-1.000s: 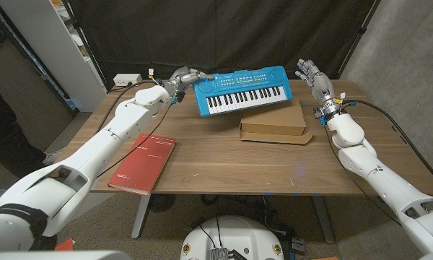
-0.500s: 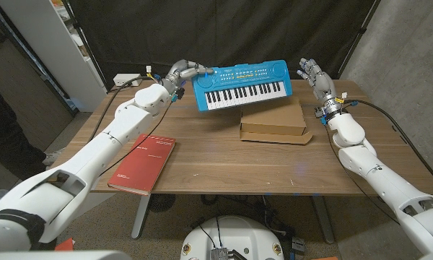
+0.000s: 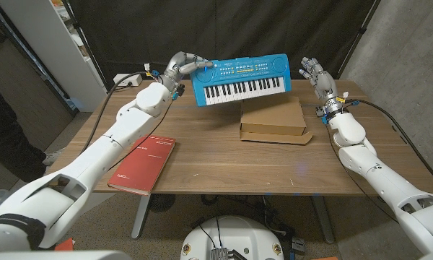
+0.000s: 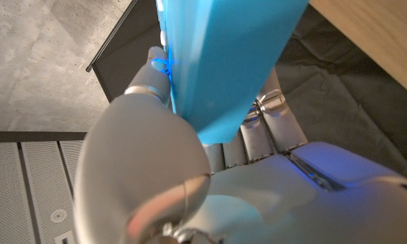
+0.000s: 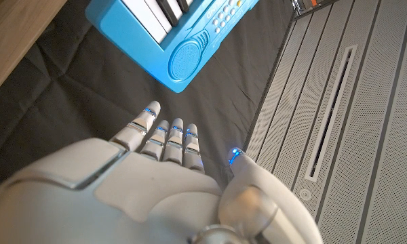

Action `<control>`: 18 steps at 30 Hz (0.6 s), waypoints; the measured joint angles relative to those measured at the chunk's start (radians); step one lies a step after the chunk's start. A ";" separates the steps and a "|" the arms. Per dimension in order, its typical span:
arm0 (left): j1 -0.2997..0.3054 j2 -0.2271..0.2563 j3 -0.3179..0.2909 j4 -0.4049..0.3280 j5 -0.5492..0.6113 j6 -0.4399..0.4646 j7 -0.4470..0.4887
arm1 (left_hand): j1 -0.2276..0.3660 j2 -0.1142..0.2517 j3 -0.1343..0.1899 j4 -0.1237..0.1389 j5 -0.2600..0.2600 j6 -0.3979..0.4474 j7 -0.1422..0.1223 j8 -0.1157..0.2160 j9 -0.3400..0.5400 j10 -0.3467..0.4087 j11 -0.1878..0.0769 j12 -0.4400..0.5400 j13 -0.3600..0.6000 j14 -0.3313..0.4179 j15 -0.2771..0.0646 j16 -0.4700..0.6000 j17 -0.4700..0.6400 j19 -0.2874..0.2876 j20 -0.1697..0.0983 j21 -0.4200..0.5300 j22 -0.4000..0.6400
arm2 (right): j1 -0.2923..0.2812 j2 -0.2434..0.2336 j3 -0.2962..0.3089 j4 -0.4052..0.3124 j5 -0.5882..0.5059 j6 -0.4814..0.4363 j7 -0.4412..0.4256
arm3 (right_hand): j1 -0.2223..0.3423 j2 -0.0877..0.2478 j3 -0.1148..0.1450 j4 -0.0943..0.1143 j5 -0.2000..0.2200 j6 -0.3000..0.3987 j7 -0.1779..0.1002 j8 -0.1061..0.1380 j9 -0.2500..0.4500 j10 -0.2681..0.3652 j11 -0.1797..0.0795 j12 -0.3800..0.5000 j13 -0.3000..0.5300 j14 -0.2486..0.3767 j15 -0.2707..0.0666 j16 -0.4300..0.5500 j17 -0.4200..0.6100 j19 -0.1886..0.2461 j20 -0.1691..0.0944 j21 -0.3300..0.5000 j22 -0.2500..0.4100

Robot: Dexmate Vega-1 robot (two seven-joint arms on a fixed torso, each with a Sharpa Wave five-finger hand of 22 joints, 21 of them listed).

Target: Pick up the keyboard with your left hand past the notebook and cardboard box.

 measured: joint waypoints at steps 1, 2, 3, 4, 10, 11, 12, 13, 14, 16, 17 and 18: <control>0.001 -0.001 0.000 -0.001 0.101 -0.087 0.085 | 0.000 0.000 -0.001 0.001 0.000 0.000 0.000 0.000 0.000 0.000 0.000 0.000 0.006 0.000 0.000 0.000 0.000 0.000 0.000 0.000 -0.001 | 0.011 0.005 0.001 0.023 0.000 0.001 0.000 | 0.000 0.000 0.000 0.000 0.000 0.000 0.000 0.000 0.000 0.000 0.000 0.000 0.000 0.000 0.000 0.000 0.000 0.000 0.000 0.000 0.000; 0.002 -0.002 0.000 -0.001 0.101 -0.087 0.085 | 0.001 -0.001 -0.001 0.001 0.000 0.000 0.000 0.000 0.000 0.000 0.000 0.000 0.007 0.000 0.000 0.000 0.000 0.000 0.000 0.000 -0.001 | 0.012 0.006 0.001 0.025 0.000 0.001 0.000 | 0.000 0.000 0.000 0.000 0.000 0.000 0.000 0.000 0.000 0.000 0.000 0.000 0.000 0.000 0.000 0.000 0.000 0.000 0.000 0.000 0.000; 0.003 -0.003 -0.001 -0.002 0.113 -0.096 0.094 | 0.001 -0.001 -0.001 0.001 0.000 0.002 -0.001 0.000 0.000 0.000 0.000 0.000 0.014 0.000 0.000 0.000 0.000 0.000 0.000 0.004 -0.002 | 0.012 0.006 0.001 0.026 0.000 0.002 0.000 | 0.000 0.000 0.000 0.000 0.000 0.000 0.000 0.000 0.000 0.000 0.000 0.000 0.000 0.000 0.000 0.000 0.000 0.000 0.000 0.000 0.000; 0.004 -0.005 -0.002 -0.002 0.121 -0.102 0.100 | 0.001 -0.001 -0.001 0.001 0.000 0.002 -0.001 0.000 0.000 0.000 0.000 0.000 0.015 0.000 0.000 0.000 0.000 0.000 0.000 0.007 -0.003 | 0.013 0.006 0.001 0.028 0.001 0.004 0.000 | 0.000 0.000 0.000 0.000 0.000 0.000 0.000 0.000 0.000 0.000 0.000 0.000 0.000 0.000 0.000 0.000 0.000 0.000 0.000 0.000 0.000; 0.006 -0.022 -0.003 0.013 0.160 -0.163 0.125 | 0.001 -0.001 -0.001 0.001 0.000 0.008 -0.002 -0.002 0.000 0.005 -0.005 -0.005 0.027 0.004 -0.004 -0.002 -0.001 0.000 0.000 0.010 -0.002 | 0.016 0.007 0.001 0.036 0.002 0.007 0.000 | 0.000 0.000 0.000 0.000 0.000 0.000 0.000 0.000 0.000 0.000 0.000 0.000 0.000 0.000 0.000 0.000 0.000 0.000 0.000 0.000 0.000; 0.006 -0.023 -0.003 0.015 0.160 -0.163 0.125 | 0.001 -0.001 -0.001 0.001 0.000 0.008 -0.002 -0.002 0.000 0.005 -0.005 -0.005 0.027 0.005 -0.005 -0.002 -0.001 0.000 0.000 0.013 -0.003 | 0.016 0.007 0.001 0.036 0.002 0.007 0.000 | 0.000 0.000 0.000 0.000 0.000 0.000 0.000 0.000 0.000 0.000 0.000 0.000 0.000 0.000 0.000 0.000 0.000 0.000 0.000 0.000 0.000; 0.006 -0.027 -0.004 0.023 0.172 -0.190 0.129 | 0.001 -0.001 -0.001 0.001 -0.001 0.008 -0.002 -0.002 0.000 0.005 -0.005 -0.005 0.027 0.005 -0.005 -0.002 -0.001 0.000 0.000 0.015 -0.003 | 0.017 0.008 0.001 0.038 0.002 0.007 -0.001 | 0.000 0.000 0.000 0.000 0.000 0.000 0.000 0.000 0.000 0.000 0.000 0.000 0.000 0.000 0.000 0.000 0.000 0.000 0.000 0.000 0.000; 0.006 -0.029 -0.004 0.026 0.174 -0.198 0.130 | 0.001 -0.001 -0.001 0.001 -0.003 0.009 -0.002 -0.002 0.000 0.005 -0.005 -0.005 0.027 0.005 -0.005 -0.002 -0.001 0.000 0.000 0.015 -0.003 | 0.017 0.008 0.002 0.038 0.002 0.007 -0.001 | 0.000 0.000 0.000 0.000 0.000 0.000 0.000 0.000 0.000 0.000 0.000 0.000 0.000 0.000 0.000 0.000 0.000 0.000 0.000 0.000 0.000; 0.006 -0.034 -0.004 0.034 0.181 -0.217 0.130 | 0.001 -0.001 -0.001 0.001 -0.003 0.009 -0.002 -0.004 0.000 0.005 -0.005 -0.005 0.027 0.005 -0.005 -0.004 -0.001 0.000 0.000 0.015 -0.003 | 0.017 0.008 0.002 0.039 0.002 0.007 -0.002 | 0.000 0.000 0.000 0.000 0.000 0.000 0.000 0.000 0.000 0.000 0.000 0.000 0.000 0.000 0.000 0.000 0.000 0.000 0.000 0.000 0.000; 0.004 -0.040 -0.005 0.044 0.186 -0.233 0.130 | 0.000 0.000 -0.001 0.001 -0.003 0.009 -0.002 -0.004 0.000 0.008 -0.008 -0.006 0.027 0.005 -0.005 -0.004 -0.001 0.000 0.000 0.015 -0.002 | 0.017 0.008 0.002 0.039 0.002 0.007 -0.003 | 0.000 0.000 0.000 0.000 0.000 0.000 0.000 0.000 0.000 0.000 0.000 0.000 0.000 0.000 0.000 0.000 0.000 0.000 0.000 0.000 0.000; 0.003 -0.040 -0.005 0.046 0.186 -0.233 0.130 | 0.000 0.000 -0.001 0.001 -0.003 0.009 -0.002 -0.004 0.000 0.008 -0.008 -0.006 0.027 0.005 -0.005 -0.005 -0.001 0.000 0.000 0.015 -0.002 | 0.017 0.009 0.002 0.040 0.002 0.007 -0.004 | 0.000 0.000 0.000 0.000 0.000 0.000 0.000 0.000 0.000 0.000 0.000 0.000 0.000 0.000 0.000 0.000 0.000 0.000 0.000 0.000 0.000; 0.002 -0.044 -0.006 0.053 0.193 -0.255 0.130 | -0.001 0.001 -0.001 0.001 -0.003 0.009 -0.002 -0.004 0.000 0.008 -0.008 -0.006 0.027 0.005 -0.005 -0.006 -0.001 0.000 0.000 0.015 -0.002 | 0.018 0.009 0.002 0.041 0.002 0.007 -0.005 | 0.000 0.000 0.000 0.000 0.000 0.000 0.000 0.000 0.000 0.000 0.000 0.000 0.000 0.000 0.000 0.000 0.000 0.000 0.000 0.000 0.000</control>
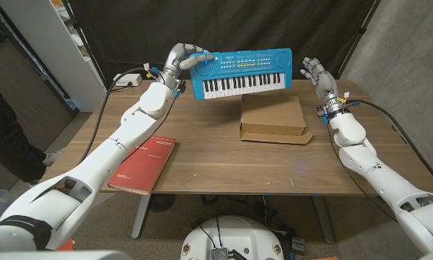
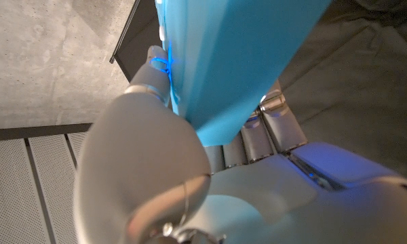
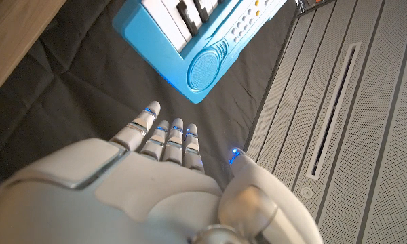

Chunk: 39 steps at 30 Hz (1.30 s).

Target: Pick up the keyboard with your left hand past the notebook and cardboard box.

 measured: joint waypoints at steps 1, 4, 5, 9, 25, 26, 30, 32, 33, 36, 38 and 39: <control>-0.001 -0.003 -0.001 0.006 0.001 -0.004 0.000 | 0.000 0.000 0.000 0.000 0.000 0.000 0.000 0.000 0.000 0.000 0.000 0.000 0.000 0.000 0.000 0.000 0.000 0.000 0.000 0.000 0.000 | 0.001 0.001 0.000 0.001 0.000 0.000 -0.001 | 0.000 0.000 0.000 0.000 0.000 0.000 0.000 0.000 0.000 0.000 0.000 0.000 0.000 0.000 0.000 0.000 0.000 0.000 0.000 0.000 0.000; -0.003 -0.009 -0.002 0.016 0.010 -0.034 0.000 | 0.000 0.000 0.000 0.000 0.000 0.005 -0.005 0.000 0.000 0.002 -0.002 -0.003 0.000 0.000 0.000 0.000 0.000 0.000 0.000 0.006 0.000 | 0.002 0.003 -0.001 0.003 -0.001 0.000 -0.002 | 0.000 0.000 0.000 0.000 0.000 0.000 0.000 0.000 0.000 0.000 0.000 0.000 0.000 0.000 0.000 0.000 0.000 0.000 0.000 0.000 0.000; -0.003 -0.009 -0.002 0.016 0.014 -0.044 0.000 | -0.001 0.001 0.000 0.000 0.000 0.005 -0.005 -0.002 0.000 0.002 -0.002 -0.003 0.000 0.000 0.000 0.000 0.000 0.000 0.000 0.008 0.000 | 0.002 0.003 -0.002 0.003 -0.001 0.000 -0.002 | 0.000 0.000 0.000 0.000 0.000 0.000 0.000 0.000 0.000 0.000 0.000 0.000 0.000 0.000 0.000 0.000 0.000 0.000 0.000 0.000 0.000; -0.004 -0.018 -0.005 0.034 0.032 -0.075 0.008 | -0.003 0.003 -0.004 0.004 0.005 0.005 -0.005 -0.004 0.000 0.004 -0.004 -0.003 0.000 0.000 0.000 -0.002 0.000 0.000 0.000 0.009 -0.001 | 0.003 0.006 -0.004 0.003 -0.004 0.000 -0.007 | 0.000 0.000 0.000 0.000 0.000 0.000 0.000 0.000 0.000 0.000 0.000 0.000 0.000 0.000 0.000 0.000 0.000 0.000 0.000 0.000 0.000; -0.011 -0.043 -0.020 0.102 0.099 -0.203 0.047 | -0.004 0.004 -0.004 0.004 0.005 0.005 -0.005 -0.008 0.000 0.010 -0.010 -0.012 0.000 0.000 0.000 -0.002 0.000 0.000 0.000 0.024 -0.004 | 0.004 0.015 -0.009 -0.003 -0.039 -0.010 -0.061 | 0.000 0.000 0.000 0.000 0.000 0.000 0.000 0.000 0.000 0.000 0.000 0.000 0.000 0.000 0.000 0.000 0.000 0.000 0.000 0.000 0.000; -0.012 -0.044 -0.022 0.108 0.101 -0.209 0.048 | -0.004 0.004 -0.004 0.004 0.005 0.005 -0.006 -0.008 0.000 0.011 -0.011 -0.012 0.000 0.000 0.000 -0.001 0.000 0.000 0.000 0.028 -0.004 | 0.004 0.015 -0.009 -0.005 -0.043 -0.011 -0.068 | 0.000 0.000 0.000 0.000 0.000 0.000 0.000 0.000 0.000 0.000 0.000 0.000 0.000 0.000 0.000 0.000 0.000 0.000 0.000 0.000 0.000; -0.016 -0.048 -0.025 0.124 0.111 -0.240 0.051 | -0.004 0.004 -0.004 0.004 0.004 0.013 -0.013 -0.012 0.000 0.017 -0.017 -0.015 0.001 0.000 0.000 -0.001 -0.001 0.000 0.000 0.029 -0.004 | -0.004 0.015 -0.007 -0.019 -0.053 -0.015 -0.085 | 0.000 0.000 0.000 0.000 0.000 0.000 0.000 0.000 0.000 0.000 0.000 0.000 0.000 0.000 0.000 0.000 0.000 0.000 0.000 0.000 0.000; -0.021 -0.052 -0.027 0.138 0.113 -0.255 0.051 | -0.004 0.004 -0.004 0.004 0.004 0.014 -0.015 -0.012 0.000 0.020 -0.020 -0.015 0.001 0.000 0.000 -0.001 -0.001 0.000 0.000 0.029 -0.004 | -0.008 0.013 -0.005 -0.028 -0.062 -0.018 -0.102 | 0.000 0.000 0.000 0.000 0.000 0.000 0.000 0.000 0.000 0.002 -0.002 0.000 0.000 0.000 0.000 0.000 0.000 0.000 0.000 0.000 0.000; -0.021 -0.052 -0.027 0.138 0.114 -0.263 0.051 | -0.004 0.004 -0.004 0.004 0.004 0.014 -0.015 -0.012 0.000 0.020 -0.020 -0.015 0.002 0.000 0.000 -0.001 -0.001 0.000 0.000 0.030 -0.005 | -0.009 0.013 -0.005 -0.030 -0.062 -0.018 -0.102 | 0.000 0.000 0.000 0.000 0.000 0.000 0.000 0.000 0.000 0.004 -0.004 0.000 0.000 0.000 0.000 0.000 0.000 0.000 0.000 0.000 0.000; -0.021 -0.052 -0.027 0.138 0.116 -0.280 0.050 | -0.004 0.004 -0.004 0.004 0.004 0.014 -0.015 -0.012 0.000 0.020 -0.020 -0.015 0.005 0.000 0.000 -0.001 -0.001 0.000 0.000 0.037 -0.008 | -0.018 0.009 -0.001 -0.045 -0.062 -0.018 -0.102 | 0.000 0.000 0.000 0.000 0.000 0.000 0.000 0.000 0.000 0.006 -0.005 0.000 0.000 0.004 -0.004 0.000 0.000 0.000 0.000 0.000 0.000; -0.021 -0.052 -0.027 0.138 0.118 -0.300 0.047 | -0.004 0.004 -0.004 0.004 0.004 0.016 -0.016 -0.012 0.000 0.021 -0.021 -0.015 0.005 0.000 0.000 -0.001 -0.001 0.000 0.000 0.037 -0.008 | -0.027 0.005 0.004 -0.061 -0.062 -0.018 -0.102 | 0.000 0.000 0.000 0.000 0.000 0.000 0.000 0.000 0.000 0.006 -0.005 0.000 0.000 0.004 -0.004 0.000 0.000 0.000 0.000 0.000 0.000; -0.021 -0.052 -0.027 0.138 0.118 -0.305 0.046 | -0.004 0.004 -0.004 0.004 0.004 0.016 -0.016 -0.012 0.000 0.022 -0.022 -0.017 0.005 0.000 0.000 -0.001 -0.001 0.000 0.000 0.037 -0.008 | -0.030 0.004 0.006 -0.066 -0.062 -0.018 -0.102 | 0.000 0.000 0.000 0.000 0.000 0.000 0.000 0.000 0.000 0.006 -0.005 0.000 0.000 0.004 -0.004 0.000 0.000 0.000 0.000 0.000 0.000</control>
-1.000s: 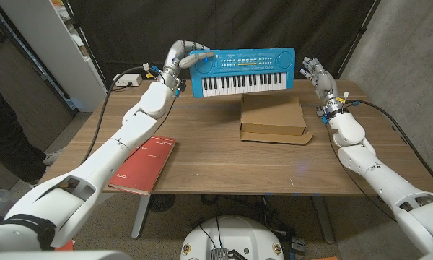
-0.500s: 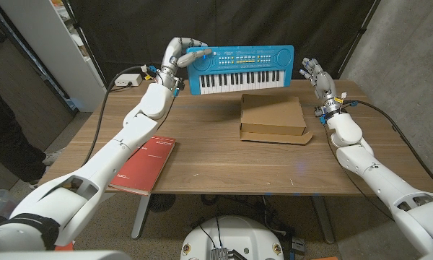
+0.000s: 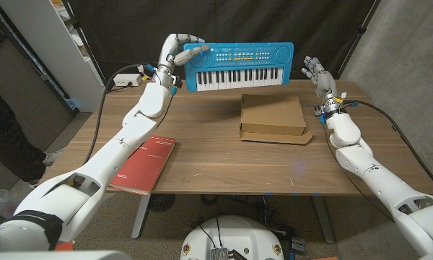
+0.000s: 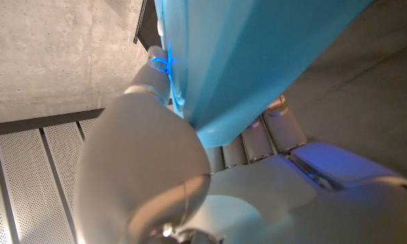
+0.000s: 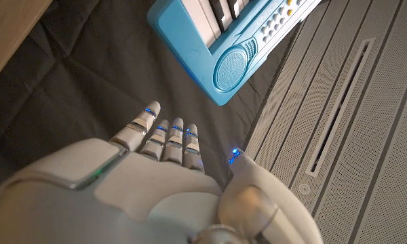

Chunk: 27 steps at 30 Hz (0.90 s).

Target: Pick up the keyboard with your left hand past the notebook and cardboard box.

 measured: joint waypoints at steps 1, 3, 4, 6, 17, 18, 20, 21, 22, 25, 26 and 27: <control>-0.017 -0.011 -0.003 0.043 0.000 -0.007 -0.001 | 0.000 0.000 0.000 0.000 0.000 0.000 0.000 -0.002 0.000 0.003 -0.003 0.000 0.000 0.000 0.000 0.000 0.001 0.000 0.000 0.000 0.000 | -0.004 -0.002 0.002 -0.007 -0.028 -0.016 -0.054 | 0.000 0.000 0.000 0.000 0.000 0.000 0.000 0.000 0.000 0.000 0.000 0.000 0.000 0.000 0.000 0.000 0.000 0.000 0.000 0.000 0.000; -0.017 -0.011 -0.003 0.043 0.001 -0.021 -0.004 | 0.000 0.000 0.000 0.000 0.000 0.005 -0.005 -0.004 0.000 0.003 -0.003 -0.001 -0.001 0.000 0.000 0.000 0.003 0.000 0.000 0.007 0.000 | -0.016 -0.007 0.008 -0.028 -0.028 -0.016 -0.054 | 0.000 0.000 0.000 0.000 0.000 0.008 0.000 0.000 0.000 0.000 0.000 0.000 0.000 0.000 0.000 0.000 0.000 0.000 0.000 0.000 0.000; -0.025 -0.015 -0.003 0.062 0.002 -0.033 -0.007 | 0.000 0.000 0.000 0.000 0.000 0.005 -0.005 -0.004 0.000 0.003 -0.003 -0.001 -0.001 0.000 0.000 0.000 0.005 0.000 0.000 0.007 0.000 | -0.019 -0.008 0.009 -0.033 -0.041 -0.027 -0.077 | 0.000 0.000 0.000 0.000 0.000 0.011 0.000 0.000 0.000 0.001 0.001 0.000 0.000 0.000 0.000 0.000 0.000 0.000 0.000 0.000 0.000; -0.029 -0.017 -0.004 0.070 0.004 -0.057 -0.012 | 0.000 0.000 0.000 0.000 0.000 0.005 -0.005 -0.004 0.000 0.009 -0.009 -0.001 -0.002 0.000 0.000 0.000 0.005 0.000 0.000 0.007 0.000 | -0.033 -0.014 0.017 -0.059 -0.047 -0.032 -0.089 | 0.000 0.000 0.000 0.000 0.000 0.011 0.000 0.000 0.000 0.005 0.005 0.000 0.000 0.000 0.000 0.000 0.000 0.000 0.000 0.000 0.000; -0.058 -0.027 -0.013 0.156 -0.011 -0.156 -0.048 | 0.000 0.000 -0.001 0.001 -0.001 0.032 -0.032 -0.009 0.002 0.036 -0.028 -0.005 -0.003 0.000 0.000 -0.001 0.002 -0.002 0.002 0.021 0.000 | -0.121 -0.037 0.054 -0.204 -0.094 -0.083 -0.174 | 0.000 0.000 -0.001 -0.007 0.000 0.012 -0.001 0.000 0.000 0.011 0.000 0.000 0.000 0.005 -0.005 0.000 0.000 0.008 0.000 0.000 0.000; -0.058 -0.027 -0.013 0.156 -0.014 -0.163 -0.052 | 0.000 0.000 -0.001 0.001 -0.001 0.032 -0.032 -0.009 0.002 0.041 -0.030 -0.006 -0.003 0.000 0.000 -0.001 0.002 -0.002 0.002 0.021 -0.002 | -0.141 -0.039 0.062 -0.234 -0.122 -0.116 -0.227 | 0.000 0.000 -0.001 -0.007 0.000 0.015 -0.004 0.000 0.000 0.011 0.000 0.000 0.000 0.005 -0.005 0.000 0.000 0.008 0.000 0.000 0.000; -0.058 -0.027 -0.013 0.156 -0.022 -0.182 -0.062 | 0.000 0.000 -0.001 0.001 -0.003 0.041 -0.041 -0.009 0.002 0.041 -0.030 -0.008 0.000 0.000 0.000 -0.001 0.002 -0.002 0.002 0.022 -0.004 | -0.165 -0.042 0.073 -0.267 -0.122 -0.116 -0.227 | 0.000 0.000 -0.001 -0.007 0.000 0.016 -0.006 0.000 0.000 0.011 0.000 0.000 0.000 0.005 -0.005 0.000 0.000 0.008 0.000 0.000 0.000; -0.058 -0.027 -0.013 0.156 -0.027 -0.193 -0.069 | 0.000 0.000 -0.001 0.001 -0.004 0.042 -0.042 -0.009 0.002 0.041 -0.030 -0.009 0.000 0.000 0.000 -0.001 0.002 -0.002 0.002 0.025 -0.005 | -0.167 -0.042 0.074 -0.269 -0.122 -0.116 -0.227 | 0.000 0.000 -0.001 -0.007 0.000 0.016 -0.006 0.000 0.000 0.011 0.000 0.000 0.000 0.005 -0.005 0.000 0.000 0.008 0.000 0.000 0.000; -0.058 -0.027 -0.013 0.156 -0.031 -0.202 -0.073 | 0.000 0.000 -0.001 0.001 -0.004 0.051 -0.052 -0.010 0.002 0.041 -0.030 -0.009 0.001 0.000 0.000 -0.001 0.002 -0.002 0.002 0.025 -0.005 | -0.187 -0.044 0.083 -0.297 -0.122 -0.116 -0.227 | 0.000 0.000 -0.001 -0.007 0.000 0.016 -0.006 0.000 0.000 0.012 0.001 0.000 0.000 0.005 -0.005 0.000 0.000 0.008 0.000 0.000 0.000; -0.076 -0.034 -0.017 0.211 -0.041 -0.227 -0.087 | 0.000 0.000 -0.001 0.001 -0.004 0.057 -0.057 -0.011 0.002 0.043 -0.032 -0.009 0.001 0.000 0.000 -0.001 0.003 -0.002 0.002 0.025 -0.005 | -0.219 -0.045 0.098 -0.340 -0.166 -0.165 -0.309 | 0.000 0.000 -0.001 -0.007 0.000 0.020 -0.002 0.000 0.000 0.016 0.005 0.000 0.000 0.011 -0.011 0.000 0.000 0.008 0.000 0.000 0.000; -0.076 -0.034 -0.017 0.211 -0.046 -0.239 -0.093 | 0.000 0.000 -0.001 0.001 -0.004 0.057 -0.058 -0.011 0.002 0.043 -0.032 -0.009 0.001 0.000 0.000 -0.001 0.003 -0.002 0.002 0.025 -0.005 | -0.234 -0.045 0.105 -0.358 -0.166 -0.165 -0.309 | 0.000 0.000 -0.001 -0.007 0.000 0.022 0.000 0.000 0.000 0.016 0.005 0.000 0.000 0.011 -0.011 0.000 0.000 0.008 0.000 0.000 0.000; -0.076 -0.034 -0.017 0.211 -0.052 -0.251 -0.099 | 0.000 0.000 -0.001 0.001 -0.004 0.061 -0.061 -0.011 0.001 0.044 -0.033 -0.009 0.001 0.000 0.000 -0.001 0.003 -0.002 0.002 0.025 -0.005 | -0.250 -0.045 0.112 -0.377 -0.166 -0.165 -0.309 | 0.000 0.000 -0.001 -0.007 0.000 0.022 0.000 0.000 0.000 0.016 0.005 0.000 0.000 0.011 -0.011 0.000 0.000 0.008 0.000 0.000 0.000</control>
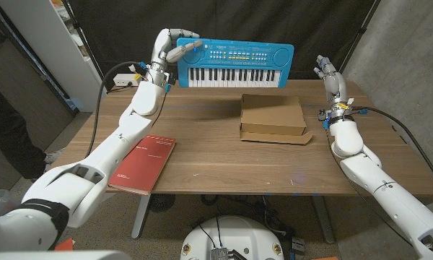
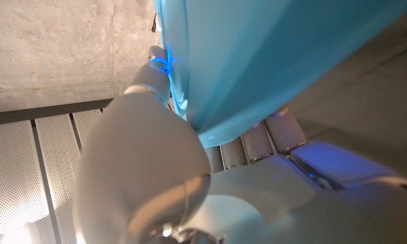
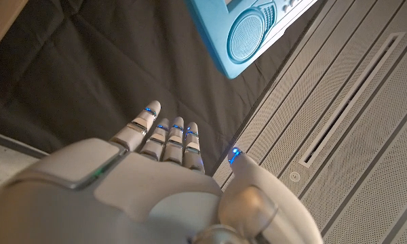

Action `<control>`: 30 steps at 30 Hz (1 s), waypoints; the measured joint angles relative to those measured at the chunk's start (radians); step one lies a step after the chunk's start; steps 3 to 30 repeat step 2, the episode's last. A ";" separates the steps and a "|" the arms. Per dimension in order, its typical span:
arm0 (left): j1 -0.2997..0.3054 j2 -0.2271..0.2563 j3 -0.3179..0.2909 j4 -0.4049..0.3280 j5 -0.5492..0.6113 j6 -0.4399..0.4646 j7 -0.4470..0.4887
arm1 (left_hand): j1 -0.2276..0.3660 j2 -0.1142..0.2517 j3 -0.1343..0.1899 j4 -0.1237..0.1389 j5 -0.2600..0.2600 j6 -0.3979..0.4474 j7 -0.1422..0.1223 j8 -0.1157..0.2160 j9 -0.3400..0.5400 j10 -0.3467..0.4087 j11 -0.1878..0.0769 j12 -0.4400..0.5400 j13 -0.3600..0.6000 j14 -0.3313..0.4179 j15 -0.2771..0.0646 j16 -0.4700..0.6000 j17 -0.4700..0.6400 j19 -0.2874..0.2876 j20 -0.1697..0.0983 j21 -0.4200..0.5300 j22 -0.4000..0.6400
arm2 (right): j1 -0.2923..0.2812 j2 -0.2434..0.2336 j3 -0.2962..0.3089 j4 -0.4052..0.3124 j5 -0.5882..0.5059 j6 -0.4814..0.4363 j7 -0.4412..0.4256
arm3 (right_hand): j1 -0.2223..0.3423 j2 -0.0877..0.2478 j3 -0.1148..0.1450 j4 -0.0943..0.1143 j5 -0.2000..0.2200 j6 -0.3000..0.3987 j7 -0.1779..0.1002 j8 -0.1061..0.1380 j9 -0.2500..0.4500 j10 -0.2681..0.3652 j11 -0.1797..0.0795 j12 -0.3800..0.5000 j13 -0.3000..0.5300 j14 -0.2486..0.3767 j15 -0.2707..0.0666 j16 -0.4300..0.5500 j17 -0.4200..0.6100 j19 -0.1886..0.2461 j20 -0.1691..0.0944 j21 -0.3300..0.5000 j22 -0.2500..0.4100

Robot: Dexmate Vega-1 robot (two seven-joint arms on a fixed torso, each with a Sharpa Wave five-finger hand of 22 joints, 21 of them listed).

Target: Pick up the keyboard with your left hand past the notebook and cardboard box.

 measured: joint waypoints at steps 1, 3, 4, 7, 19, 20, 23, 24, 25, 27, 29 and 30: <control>-0.019 -0.011 -0.003 0.056 -0.005 -0.008 -0.005 | 0.000 0.000 0.000 0.000 0.000 0.000 0.000 0.000 0.000 0.000 0.000 -0.001 0.000 0.000 0.000 0.000 0.000 0.000 0.000 0.000 0.000 | -0.012 0.000 0.006 -0.014 -0.034 -0.036 -0.062 | 0.000 0.000 0.000 0.000 0.000 0.000 0.000 0.000 0.000 0.000 0.000 0.000 0.000 0.000 0.000 0.000 0.000 0.000 0.000 0.000 -0.001; -0.019 -0.011 -0.003 0.056 -0.012 -0.021 -0.012 | 0.001 -0.001 0.000 0.000 0.000 0.006 -0.002 0.000 0.000 0.000 0.000 -0.003 0.000 0.000 0.000 0.000 -0.001 0.000 0.000 0.006 0.000 | -0.030 0.000 0.015 -0.035 -0.034 -0.036 -0.062 | 0.000 0.000 0.000 0.000 0.000 0.000 0.000 0.000 0.000 0.000 0.000 0.000 0.000 0.000 0.000 0.000 0.000 0.000 0.000 0.000 -0.002; -0.019 -0.011 -0.003 0.056 -0.012 -0.021 -0.012 | 0.001 -0.001 0.000 0.000 0.000 0.006 -0.002 0.000 0.000 0.000 0.000 -0.003 0.000 0.000 0.000 0.000 -0.001 0.000 0.000 0.006 0.000 | -0.030 0.000 0.015 -0.035 -0.034 -0.036 -0.062 | 0.000 0.000 0.000 0.000 0.000 0.000 0.000 0.000 0.000 0.000 0.000 0.000 0.000 0.000 0.000 0.000 0.000 0.000 0.000 0.000 -0.002; -0.019 -0.011 -0.003 0.056 -0.012 -0.021 -0.012 | 0.001 -0.001 0.000 0.000 0.000 0.006 -0.002 0.000 0.000 0.000 0.000 -0.003 0.000 0.000 0.000 0.000 -0.001 0.000 0.000 0.006 0.000 | -0.030 0.000 0.015 -0.035 -0.034 -0.036 -0.062 | 0.000 0.000 0.000 0.000 0.000 0.000 0.000 0.000 0.000 0.000 0.000 0.000 0.000 0.000 0.000 0.000 0.000 0.000 0.000 0.000 -0.002; -0.019 -0.011 -0.003 0.056 -0.012 -0.021 -0.012 | 0.001 -0.001 0.000 0.000 0.000 0.006 -0.002 0.000 0.000 0.000 0.000 -0.003 0.000 0.000 0.000 0.000 -0.001 0.000 0.000 0.006 0.000 | -0.030 0.000 0.015 -0.035 -0.034 -0.036 -0.062 | 0.000 0.000 0.000 0.000 0.000 0.000 0.000 0.000 0.000 0.000 0.000 0.000 0.000 0.000 0.000 0.000 0.000 0.000 0.000 0.000 -0.002; -0.019 -0.011 -0.003 0.056 -0.012 -0.021 -0.012 | 0.001 -0.001 0.000 0.000 0.000 0.006 -0.002 0.000 0.000 0.000 0.000 -0.003 0.000 0.000 0.000 0.000 -0.001 0.000 0.000 0.006 0.000 | -0.030 0.000 0.015 -0.035 -0.034 -0.036 -0.062 | 0.000 0.000 0.000 0.000 0.000 0.000 0.000 0.000 0.000 0.000 0.000 0.000 0.000 0.000 0.000 0.000 0.000 0.000 0.000 0.000 -0.002; -0.019 -0.011 -0.003 0.056 -0.012 -0.021 -0.012 | 0.001 -0.001 0.000 0.000 0.000 0.006 -0.002 0.000 0.000 0.000 0.000 -0.003 0.000 0.000 0.000 0.000 -0.001 0.000 0.000 0.006 0.000 | -0.030 0.000 0.015 -0.035 -0.034 -0.036 -0.062 | 0.000 0.000 0.000 0.000 0.000 0.000 0.000 0.000 0.000 0.000 0.000 0.000 0.000 0.000 0.000 0.000 0.000 0.000 0.000 0.000 -0.002; -0.019 -0.011 -0.003 0.056 -0.012 -0.021 -0.012 | 0.001 -0.001 0.000 0.000 0.000 0.006 -0.002 0.000 0.000 0.000 0.000 -0.003 0.000 0.000 0.000 0.000 -0.001 0.000 0.000 0.006 0.000 | -0.030 0.000 0.015 -0.035 -0.034 -0.036 -0.062 | 0.000 0.000 0.000 0.000 0.000 0.000 0.000 0.000 0.000 0.000 0.000 0.000 0.000 0.000 0.000 0.000 0.000 0.000 0.000 0.000 -0.002; -0.019 -0.011 -0.003 0.056 -0.012 -0.021 -0.012 | 0.001 -0.001 0.000 0.000 0.000 0.006 -0.002 0.000 0.000 0.000 0.000 -0.003 0.000 0.000 0.000 0.000 -0.001 0.000 0.000 0.006 0.000 | -0.030 0.000 0.015 -0.035 -0.034 -0.036 -0.062 | 0.000 0.000 0.000 0.000 0.000 0.000 0.000 0.000 0.000 0.000 0.000 0.000 0.000 0.000 0.000 0.000 0.000 0.000 0.000 0.000 -0.002; -0.019 -0.011 -0.003 0.056 -0.012 -0.021 -0.012 | 0.001 -0.001 0.000 0.000 0.000 0.006 -0.002 0.000 0.000 0.000 0.000 -0.003 0.000 0.000 0.000 0.000 -0.001 0.000 0.000 0.006 0.000 | -0.030 0.000 0.015 -0.035 -0.034 -0.036 -0.062 | 0.000 0.000 0.000 0.000 0.000 0.000 0.000 0.000 0.000 0.000 0.000 0.000 0.000 0.000 0.000 0.000 0.000 0.000 0.000 0.000 -0.002; -0.019 -0.011 -0.003 0.056 -0.012 -0.021 -0.012 | 0.001 -0.001 0.000 0.000 0.000 0.006 -0.002 0.000 0.000 0.000 0.000 -0.003 0.000 0.000 0.000 0.000 -0.001 0.000 0.000 0.006 0.000 | -0.030 0.000 0.015 -0.035 -0.034 -0.036 -0.062 | 0.000 0.000 0.000 0.000 0.000 0.000 0.000 0.000 0.000 0.000 0.000 0.000 0.000 0.000 0.000 0.000 0.000 0.000 0.000 0.000 -0.002; -0.019 -0.011 -0.003 0.056 -0.012 -0.021 -0.012 | 0.001 -0.001 0.000 0.000 0.000 0.006 -0.002 0.000 0.000 0.000 0.000 -0.003 0.000 0.000 0.000 0.000 -0.001 0.000 0.000 0.006 0.000 | -0.030 0.000 0.015 -0.035 -0.034 -0.036 -0.062 | 0.000 0.000 0.000 0.000 0.000 0.000 0.000 0.000 0.000 0.000 0.000 0.000 0.000 0.000 0.000 0.000 0.000 0.000 0.000 0.000 -0.002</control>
